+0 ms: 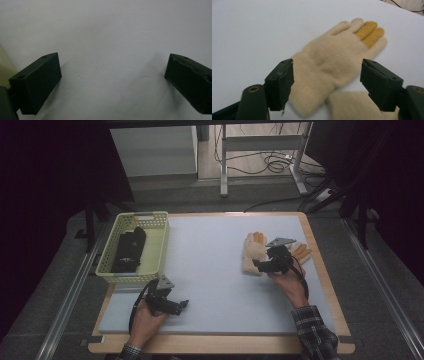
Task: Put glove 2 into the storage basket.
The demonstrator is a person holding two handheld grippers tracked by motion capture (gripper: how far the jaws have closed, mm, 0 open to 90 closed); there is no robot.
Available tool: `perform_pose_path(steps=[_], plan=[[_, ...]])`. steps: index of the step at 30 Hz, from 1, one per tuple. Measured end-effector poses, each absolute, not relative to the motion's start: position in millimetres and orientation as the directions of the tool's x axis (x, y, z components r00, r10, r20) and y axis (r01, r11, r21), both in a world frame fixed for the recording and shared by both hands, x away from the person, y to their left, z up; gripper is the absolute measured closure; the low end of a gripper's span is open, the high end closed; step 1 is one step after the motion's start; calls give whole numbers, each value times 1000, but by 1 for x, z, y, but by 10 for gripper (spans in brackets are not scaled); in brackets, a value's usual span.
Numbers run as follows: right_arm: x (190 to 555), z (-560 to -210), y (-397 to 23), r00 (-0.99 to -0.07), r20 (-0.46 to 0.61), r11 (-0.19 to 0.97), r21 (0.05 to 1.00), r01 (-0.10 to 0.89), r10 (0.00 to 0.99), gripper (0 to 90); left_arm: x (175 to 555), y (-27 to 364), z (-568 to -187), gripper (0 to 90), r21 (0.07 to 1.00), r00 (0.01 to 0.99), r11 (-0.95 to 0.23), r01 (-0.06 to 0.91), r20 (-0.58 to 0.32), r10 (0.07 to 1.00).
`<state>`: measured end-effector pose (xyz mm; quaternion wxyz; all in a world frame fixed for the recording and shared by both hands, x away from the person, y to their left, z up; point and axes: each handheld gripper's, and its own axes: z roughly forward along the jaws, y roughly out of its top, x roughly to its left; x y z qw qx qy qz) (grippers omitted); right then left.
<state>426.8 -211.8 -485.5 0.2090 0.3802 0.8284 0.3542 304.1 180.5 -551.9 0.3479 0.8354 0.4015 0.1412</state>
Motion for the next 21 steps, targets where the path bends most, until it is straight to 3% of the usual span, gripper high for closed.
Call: perform_pose_path(steps=[11, 21], plan=[[462, -497, -198, -619, -92, 473, 734, 488, 780, 348, 304, 180, -552, 7, 695, 638, -435, 572, -43, 769], [487, -516, -188, -591, -91, 480, 687, 546, 801, 268, 304, 181, -552, 7, 694, 639, -437, 572, -43, 768]])
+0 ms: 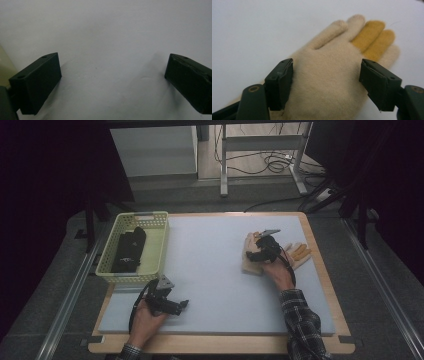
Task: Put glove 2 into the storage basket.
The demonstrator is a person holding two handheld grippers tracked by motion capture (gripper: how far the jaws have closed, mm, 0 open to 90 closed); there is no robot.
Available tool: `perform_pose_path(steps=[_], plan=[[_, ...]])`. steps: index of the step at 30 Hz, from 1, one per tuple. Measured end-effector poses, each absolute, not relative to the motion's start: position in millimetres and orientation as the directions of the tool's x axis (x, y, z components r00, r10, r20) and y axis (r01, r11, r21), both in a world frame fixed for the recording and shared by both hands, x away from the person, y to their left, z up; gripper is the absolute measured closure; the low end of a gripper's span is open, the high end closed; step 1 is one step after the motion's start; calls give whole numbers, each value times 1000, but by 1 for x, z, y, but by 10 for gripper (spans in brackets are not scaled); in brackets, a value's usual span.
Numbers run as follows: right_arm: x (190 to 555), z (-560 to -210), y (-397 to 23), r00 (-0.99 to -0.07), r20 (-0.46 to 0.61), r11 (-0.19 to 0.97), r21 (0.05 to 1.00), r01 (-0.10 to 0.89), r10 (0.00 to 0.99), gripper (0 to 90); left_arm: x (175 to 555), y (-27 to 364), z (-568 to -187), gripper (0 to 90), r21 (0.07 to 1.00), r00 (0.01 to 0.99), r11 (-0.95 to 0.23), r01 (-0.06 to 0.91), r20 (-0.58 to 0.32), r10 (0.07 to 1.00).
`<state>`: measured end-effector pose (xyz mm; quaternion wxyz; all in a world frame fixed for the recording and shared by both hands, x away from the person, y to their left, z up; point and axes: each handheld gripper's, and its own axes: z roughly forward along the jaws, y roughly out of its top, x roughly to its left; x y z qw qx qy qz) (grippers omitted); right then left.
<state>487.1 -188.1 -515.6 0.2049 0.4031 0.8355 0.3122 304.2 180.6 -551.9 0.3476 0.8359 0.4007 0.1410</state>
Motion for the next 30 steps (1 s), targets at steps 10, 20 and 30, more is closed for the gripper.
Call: perform_pose_path(steps=[10, 20, 30], plan=[[488, -518, -185, -576, -59, 461, 667, 585, 815, 602, 304, 181, -552, 7, 694, 639, -437, 572, -43, 768], [476, -506, -183, -597, -79, 476, 691, 544, 798, 620, 304, 180, -552, 7, 695, 638, -435, 573, -44, 769], [437, -476, -169, -671, -52, 484, 734, 476, 739, 612, 304, 181, -552, 7, 695, 638, -436, 572, -43, 769]])
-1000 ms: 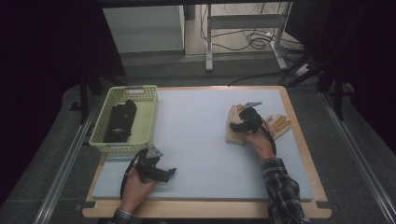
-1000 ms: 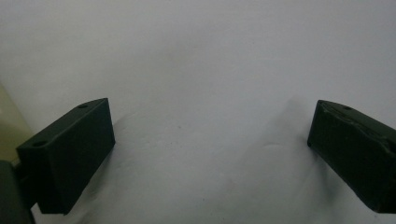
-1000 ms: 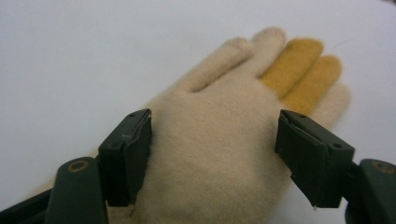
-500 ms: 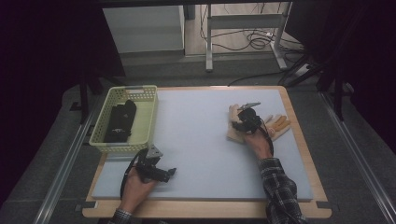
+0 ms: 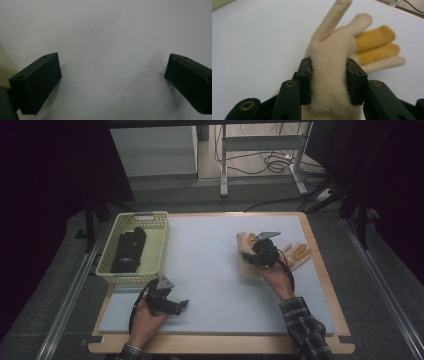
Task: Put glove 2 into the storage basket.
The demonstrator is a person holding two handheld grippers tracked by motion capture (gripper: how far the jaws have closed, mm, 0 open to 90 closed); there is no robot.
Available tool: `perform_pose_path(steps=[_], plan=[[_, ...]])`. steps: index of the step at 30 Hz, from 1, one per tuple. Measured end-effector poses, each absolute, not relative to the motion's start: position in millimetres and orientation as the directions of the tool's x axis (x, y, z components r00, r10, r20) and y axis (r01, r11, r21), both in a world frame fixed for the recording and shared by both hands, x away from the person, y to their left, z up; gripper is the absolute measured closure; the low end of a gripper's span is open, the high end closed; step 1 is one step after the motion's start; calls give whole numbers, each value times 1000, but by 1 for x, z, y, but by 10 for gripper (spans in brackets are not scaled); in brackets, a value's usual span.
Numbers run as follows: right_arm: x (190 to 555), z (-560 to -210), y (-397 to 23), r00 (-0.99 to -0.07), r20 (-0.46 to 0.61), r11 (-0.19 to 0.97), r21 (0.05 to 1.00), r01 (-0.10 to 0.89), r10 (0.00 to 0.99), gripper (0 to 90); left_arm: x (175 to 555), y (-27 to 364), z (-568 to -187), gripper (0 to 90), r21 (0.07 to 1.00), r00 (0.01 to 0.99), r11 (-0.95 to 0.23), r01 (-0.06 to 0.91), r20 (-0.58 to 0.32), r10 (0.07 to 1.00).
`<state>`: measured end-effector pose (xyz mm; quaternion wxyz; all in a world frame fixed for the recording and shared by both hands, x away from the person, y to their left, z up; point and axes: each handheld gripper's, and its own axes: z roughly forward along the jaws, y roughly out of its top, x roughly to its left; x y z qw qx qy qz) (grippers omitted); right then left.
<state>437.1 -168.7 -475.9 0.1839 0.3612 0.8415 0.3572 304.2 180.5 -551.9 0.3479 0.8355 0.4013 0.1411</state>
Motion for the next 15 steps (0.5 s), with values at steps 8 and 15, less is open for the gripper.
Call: perform_pose_path(steps=[8, 15], plan=[[391, -464, -141, -743, -59, 526, 744, 412, 666, 604, 304, 181, -552, 7, 695, 639, -438, 571, -41, 768], [355, -474, -113, -789, -55, 561, 734, 384, 612, 601, 304, 181, -552, 7, 696, 638, -436, 571, -42, 769]])
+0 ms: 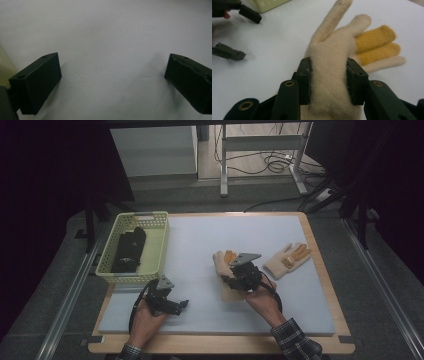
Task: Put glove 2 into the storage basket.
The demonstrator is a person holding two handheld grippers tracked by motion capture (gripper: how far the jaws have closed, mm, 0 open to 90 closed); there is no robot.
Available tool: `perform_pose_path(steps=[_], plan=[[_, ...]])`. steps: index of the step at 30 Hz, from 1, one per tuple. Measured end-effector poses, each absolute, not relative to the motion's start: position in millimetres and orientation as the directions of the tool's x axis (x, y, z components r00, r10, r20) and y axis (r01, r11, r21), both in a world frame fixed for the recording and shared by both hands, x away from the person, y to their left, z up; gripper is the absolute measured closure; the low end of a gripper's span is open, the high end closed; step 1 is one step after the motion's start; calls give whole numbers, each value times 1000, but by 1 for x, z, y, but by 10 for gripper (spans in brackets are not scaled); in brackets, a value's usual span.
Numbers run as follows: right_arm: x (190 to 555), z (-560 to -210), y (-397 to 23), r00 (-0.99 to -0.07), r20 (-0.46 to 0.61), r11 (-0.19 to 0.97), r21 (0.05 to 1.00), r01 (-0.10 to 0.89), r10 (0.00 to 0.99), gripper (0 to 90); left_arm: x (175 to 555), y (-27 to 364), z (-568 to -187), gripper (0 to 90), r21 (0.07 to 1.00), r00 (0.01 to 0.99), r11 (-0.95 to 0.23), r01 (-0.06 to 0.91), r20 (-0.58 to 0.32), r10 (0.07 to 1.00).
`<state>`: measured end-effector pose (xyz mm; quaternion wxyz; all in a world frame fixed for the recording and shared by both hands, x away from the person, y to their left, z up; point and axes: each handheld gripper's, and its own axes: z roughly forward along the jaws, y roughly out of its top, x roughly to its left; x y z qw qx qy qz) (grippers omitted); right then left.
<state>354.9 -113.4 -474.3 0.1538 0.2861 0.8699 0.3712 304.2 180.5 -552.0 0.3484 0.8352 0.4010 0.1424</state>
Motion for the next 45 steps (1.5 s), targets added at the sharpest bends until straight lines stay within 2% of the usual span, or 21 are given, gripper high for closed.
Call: perform_pose_path(steps=[7, 9, 11, 14, 19, 22, 24, 25, 28, 30, 40, 45], plan=[[357, -503, -108, -781, -35, 557, 721, 412, 623, 559, 304, 181, -552, 7, 695, 640, -439, 570, -40, 768], [358, -514, -107, -778, -22, 560, 706, 433, 628, 505, 304, 181, -552, 7, 695, 638, -436, 572, -43, 769], [358, -519, -106, -781, -15, 565, 700, 438, 624, 395, 304, 181, -552, 8, 695, 638, -436, 572, -43, 769], [354, -510, -107, -789, -50, 583, 702, 408, 612, 328, 304, 181, -552, 7, 695, 638, -437, 572, -42, 768], [349, -494, -121, -787, -51, 567, 723, 395, 614, 335, 304, 180, -552, 8, 696, 637, -434, 572, -43, 770], [345, -493, -137, -784, -52, 568, 719, 400, 618, 445, 304, 180, -552, 8, 696, 637, -434, 572, -43, 770], [339, -498, -151, -781, -46, 566, 715, 409, 623, 631, 304, 180, -552, 8, 696, 637, -434, 572, -43, 770], [339, -498, -151, -781, -46, 566, 715, 409, 623, 631, 304, 180, -552, 8, 696, 637, -434, 572, -43, 770], [333, -506, -163, -781, -28, 562, 712, 422, 623, 803, 304, 181, -552, 8, 695, 639, -437, 571, -42, 768], [329, -510, -168, -785, -8, 553, 715, 429, 619, 855, 304, 181, -552, 8, 695, 639, -437, 571, -41, 768], [315, -527, -163, -810, 27, 563, 704, 432, 586, 865, 304, 181, -552, 8, 695, 639, -437, 570, -41, 768], [313, -527, -155, -818, -3, 588, 697, 411, 576, 851, 304, 181, -552, 9, 695, 640, -439, 569, -39, 767]])
